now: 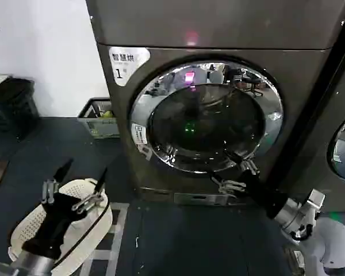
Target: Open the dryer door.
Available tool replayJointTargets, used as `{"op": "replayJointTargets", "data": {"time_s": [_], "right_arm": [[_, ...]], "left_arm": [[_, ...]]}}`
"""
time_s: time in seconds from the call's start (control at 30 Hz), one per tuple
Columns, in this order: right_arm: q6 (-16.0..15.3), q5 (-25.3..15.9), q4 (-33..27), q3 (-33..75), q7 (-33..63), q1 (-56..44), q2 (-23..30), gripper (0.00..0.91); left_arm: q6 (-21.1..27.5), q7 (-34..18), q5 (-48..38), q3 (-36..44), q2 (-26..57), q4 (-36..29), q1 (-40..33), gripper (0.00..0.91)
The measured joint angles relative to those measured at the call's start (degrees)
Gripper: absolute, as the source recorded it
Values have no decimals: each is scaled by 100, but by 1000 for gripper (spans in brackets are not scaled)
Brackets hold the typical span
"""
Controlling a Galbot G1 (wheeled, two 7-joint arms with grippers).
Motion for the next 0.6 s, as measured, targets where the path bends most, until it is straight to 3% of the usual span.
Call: {"op": "replayJointTargets", "data": {"time_s": [0.43,0.6], "right_arm": [[428,-89,-805,-936,360,896,-769,907],[863,-199,-1148,-1611,584,1324,-1012,907]], "left_arm": [[56,192,259,82,-22,27,44,907],[7,194,219,80,-22,61,43,907]]}}
